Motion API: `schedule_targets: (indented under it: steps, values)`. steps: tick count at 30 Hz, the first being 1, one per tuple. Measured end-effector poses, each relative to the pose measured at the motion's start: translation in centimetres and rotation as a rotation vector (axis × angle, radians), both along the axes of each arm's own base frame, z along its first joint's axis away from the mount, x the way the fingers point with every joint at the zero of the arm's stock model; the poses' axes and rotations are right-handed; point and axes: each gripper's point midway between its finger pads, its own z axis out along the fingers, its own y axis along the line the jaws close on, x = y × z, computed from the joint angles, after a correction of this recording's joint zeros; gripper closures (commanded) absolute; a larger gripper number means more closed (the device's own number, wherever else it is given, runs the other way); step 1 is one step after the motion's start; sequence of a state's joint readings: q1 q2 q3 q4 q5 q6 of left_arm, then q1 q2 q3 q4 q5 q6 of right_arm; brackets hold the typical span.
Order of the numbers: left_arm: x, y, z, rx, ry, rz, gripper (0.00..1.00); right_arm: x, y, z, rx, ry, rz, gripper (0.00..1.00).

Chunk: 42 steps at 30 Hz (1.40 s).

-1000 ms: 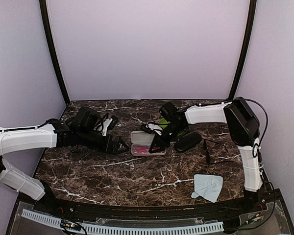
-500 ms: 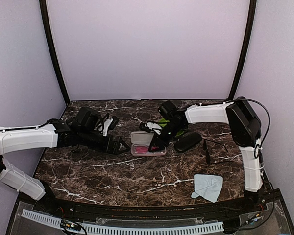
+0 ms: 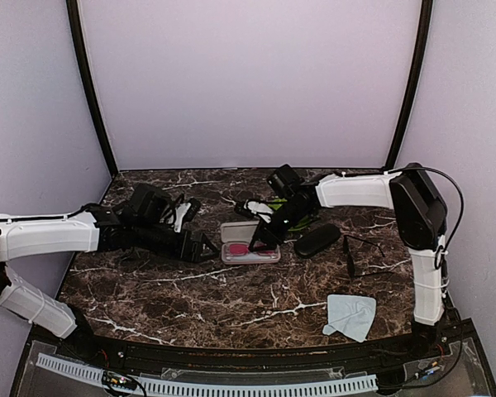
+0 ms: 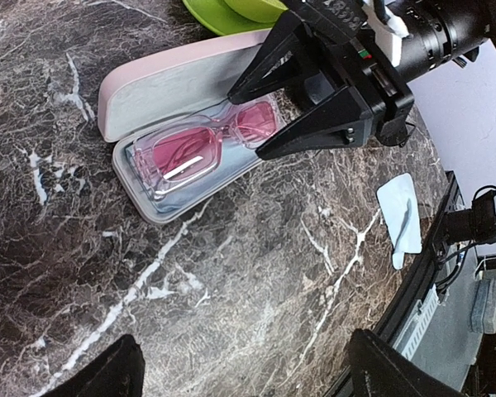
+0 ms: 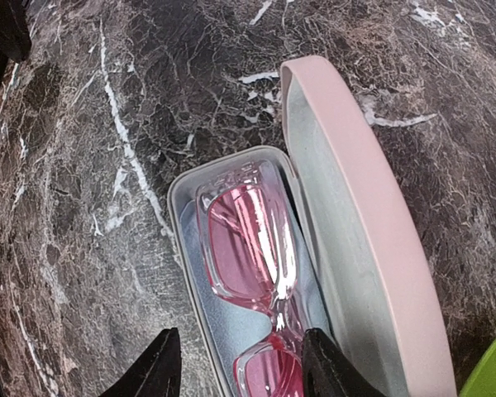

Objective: Organize the sunglasses
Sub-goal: Place the sunglasses in the sunglasses case.

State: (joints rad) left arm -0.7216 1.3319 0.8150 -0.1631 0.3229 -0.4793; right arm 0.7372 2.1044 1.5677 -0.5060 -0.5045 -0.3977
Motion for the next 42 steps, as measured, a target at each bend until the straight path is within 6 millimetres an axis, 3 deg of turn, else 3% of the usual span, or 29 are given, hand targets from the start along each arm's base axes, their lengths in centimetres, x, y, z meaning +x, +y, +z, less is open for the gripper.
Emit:
schedule_targets:
  steps: [9,19,22,30,36,42]
  values:
    - [0.6,-0.5,-2.0,0.008,0.007,0.001,0.14,-0.8,-0.8,1.0,0.022,-0.013,-0.036,0.49]
    - [2.6,-2.3,-4.0,-0.004,-0.003,0.002,0.17,-1.8,-3.2,4.3,0.086,-0.051,-0.209,0.48]
    - [3.2,-3.0,-4.9,0.004,-0.002,0.002,0.17,-1.5,-3.8,4.0,0.083,-0.039,-0.279,0.48]
    - [5.4,-4.4,-5.1,0.015,-0.053,0.025,0.17,-1.3,-5.9,0.4,0.014,0.012,-0.458,0.47]
    - [6.6,-4.6,-5.0,0.027,-0.095,0.044,0.17,-0.3,-6.3,0.4,0.011,-0.005,-0.529,0.47]
    - [7.4,-4.1,-5.1,0.062,-0.137,0.065,0.14,0.4,-6.7,0.5,0.012,-0.013,-0.581,0.4]
